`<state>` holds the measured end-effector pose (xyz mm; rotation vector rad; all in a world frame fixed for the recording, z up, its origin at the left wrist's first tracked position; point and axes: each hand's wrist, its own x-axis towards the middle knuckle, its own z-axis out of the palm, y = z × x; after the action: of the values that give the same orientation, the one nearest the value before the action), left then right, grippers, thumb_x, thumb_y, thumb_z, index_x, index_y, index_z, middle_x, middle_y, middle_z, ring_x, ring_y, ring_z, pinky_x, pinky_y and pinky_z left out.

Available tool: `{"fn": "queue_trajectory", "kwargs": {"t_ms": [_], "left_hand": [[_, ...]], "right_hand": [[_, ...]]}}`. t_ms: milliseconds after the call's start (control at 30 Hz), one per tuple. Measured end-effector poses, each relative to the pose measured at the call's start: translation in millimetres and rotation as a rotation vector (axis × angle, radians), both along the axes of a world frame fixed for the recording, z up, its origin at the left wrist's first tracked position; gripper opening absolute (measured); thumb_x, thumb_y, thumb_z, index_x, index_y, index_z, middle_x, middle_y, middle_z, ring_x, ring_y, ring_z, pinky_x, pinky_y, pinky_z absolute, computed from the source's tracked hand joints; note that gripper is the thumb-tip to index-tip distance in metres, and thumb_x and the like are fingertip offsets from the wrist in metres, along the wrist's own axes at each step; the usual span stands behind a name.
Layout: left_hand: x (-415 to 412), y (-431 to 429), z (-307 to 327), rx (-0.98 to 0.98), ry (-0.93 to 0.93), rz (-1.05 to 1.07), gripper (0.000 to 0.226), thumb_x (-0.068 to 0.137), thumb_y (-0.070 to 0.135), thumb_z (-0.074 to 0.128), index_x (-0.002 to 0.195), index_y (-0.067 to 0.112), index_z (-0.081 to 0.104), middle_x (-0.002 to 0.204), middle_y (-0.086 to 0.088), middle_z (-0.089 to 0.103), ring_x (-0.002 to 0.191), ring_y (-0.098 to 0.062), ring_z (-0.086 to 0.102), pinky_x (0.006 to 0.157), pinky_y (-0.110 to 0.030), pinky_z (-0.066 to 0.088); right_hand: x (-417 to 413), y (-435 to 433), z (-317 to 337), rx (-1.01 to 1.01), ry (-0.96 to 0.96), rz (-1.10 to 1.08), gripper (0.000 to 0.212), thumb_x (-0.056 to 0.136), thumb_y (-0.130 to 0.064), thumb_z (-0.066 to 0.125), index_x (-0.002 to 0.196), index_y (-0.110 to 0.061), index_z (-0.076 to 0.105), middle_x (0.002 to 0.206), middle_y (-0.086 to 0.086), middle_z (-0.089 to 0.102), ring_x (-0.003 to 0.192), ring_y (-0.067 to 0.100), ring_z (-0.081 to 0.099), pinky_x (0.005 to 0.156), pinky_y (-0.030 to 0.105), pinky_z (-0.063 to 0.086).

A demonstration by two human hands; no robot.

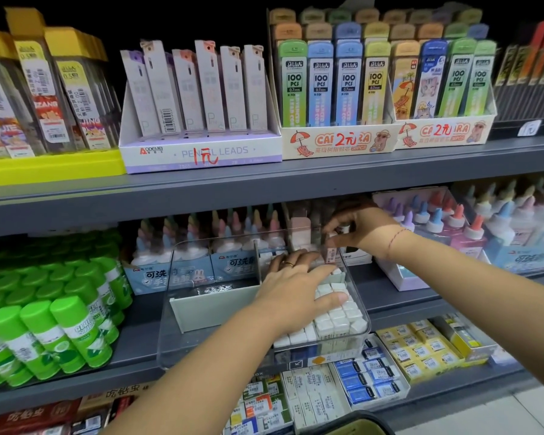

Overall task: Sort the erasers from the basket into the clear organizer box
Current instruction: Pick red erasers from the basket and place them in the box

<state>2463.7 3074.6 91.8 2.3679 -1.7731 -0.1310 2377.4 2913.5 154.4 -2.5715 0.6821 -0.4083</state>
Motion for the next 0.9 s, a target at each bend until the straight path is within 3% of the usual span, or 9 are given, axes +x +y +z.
{"fn": "queue_trajectory", "kwargs": {"t_ms": [167,267,333,500,667,800,900], "left_hand": [[-2,2,-2,0.005,-0.074,-0.019,0.068,0.088,0.074,0.022,0.149,0.045,0.014,0.161,0.005,0.009,0.148,-0.016,0.000,0.117,-0.043,-0.006],[-3,3,-1,0.012,-0.103,-0.030,0.067,0.090,0.072,0.021,0.150,0.043,0.012,0.161,0.004,0.009,0.148,-0.016,-0.003,0.116,-0.043,-0.008],[-2,6,-1,0.009,-0.114,-0.040,0.068,0.090,0.071,0.019,0.150,0.041,0.009,0.161,0.006,0.009,0.148,-0.014,-0.006,0.116,-0.042,-0.010],[0,24,-7,-0.042,-0.114,0.009,0.072,0.090,0.071,0.017,0.152,0.034,0.007,0.161,0.010,0.000,0.147,-0.010,-0.013,0.117,-0.040,-0.012],[2,44,-8,-0.032,-0.077,0.073,0.080,0.086,0.075,0.011,0.153,0.033,0.003,0.161,0.013,-0.008,0.146,-0.007,-0.015,0.118,-0.038,-0.010],[6,70,-11,-0.052,-0.097,0.075,0.096,0.070,0.084,-0.002,0.152,0.034,-0.005,0.160,0.014,-0.008,0.145,-0.005,-0.015,0.119,-0.037,-0.012],[10,90,-15,-0.055,-0.118,0.061,0.099,0.067,0.090,-0.001,0.150,0.037,-0.015,0.157,0.018,-0.018,0.143,-0.004,-0.021,0.113,-0.032,-0.021]], "right_hand": [[-5,-4,-2,0.003,0.029,0.031,0.016,0.088,-0.030,0.065,0.103,-0.031,0.071,0.093,-0.013,0.064,0.078,0.000,0.052,0.062,0.007,0.033],[-9,-3,-5,0.061,-0.004,0.053,0.015,0.087,-0.027,0.067,0.101,-0.030,0.072,0.089,-0.013,0.065,0.072,-0.003,0.054,0.061,-0.004,0.035],[-9,-1,-7,0.056,-0.004,0.058,0.013,0.085,-0.026,0.069,0.096,-0.032,0.072,0.087,-0.016,0.064,0.072,-0.005,0.055,0.061,-0.003,0.035],[-6,2,-17,-0.016,-0.006,0.068,0.015,0.086,-0.017,0.068,0.099,-0.021,0.075,0.094,-0.007,0.062,0.088,0.010,0.058,0.071,0.010,0.034],[-10,4,-31,0.011,-0.044,-0.012,0.017,0.085,-0.016,0.069,0.100,-0.020,0.075,0.103,-0.002,0.048,0.101,0.019,0.054,0.080,0.005,0.028],[-12,10,-32,-0.184,0.040,-0.032,0.024,0.091,-0.026,0.060,0.113,-0.027,0.070,0.116,0.000,0.052,0.114,0.022,0.051,0.099,0.021,0.035],[-25,21,-34,-0.272,0.001,-0.067,0.030,0.093,-0.034,0.054,0.121,-0.027,0.064,0.126,0.000,0.061,0.113,0.024,0.054,0.099,0.033,0.037]]}}
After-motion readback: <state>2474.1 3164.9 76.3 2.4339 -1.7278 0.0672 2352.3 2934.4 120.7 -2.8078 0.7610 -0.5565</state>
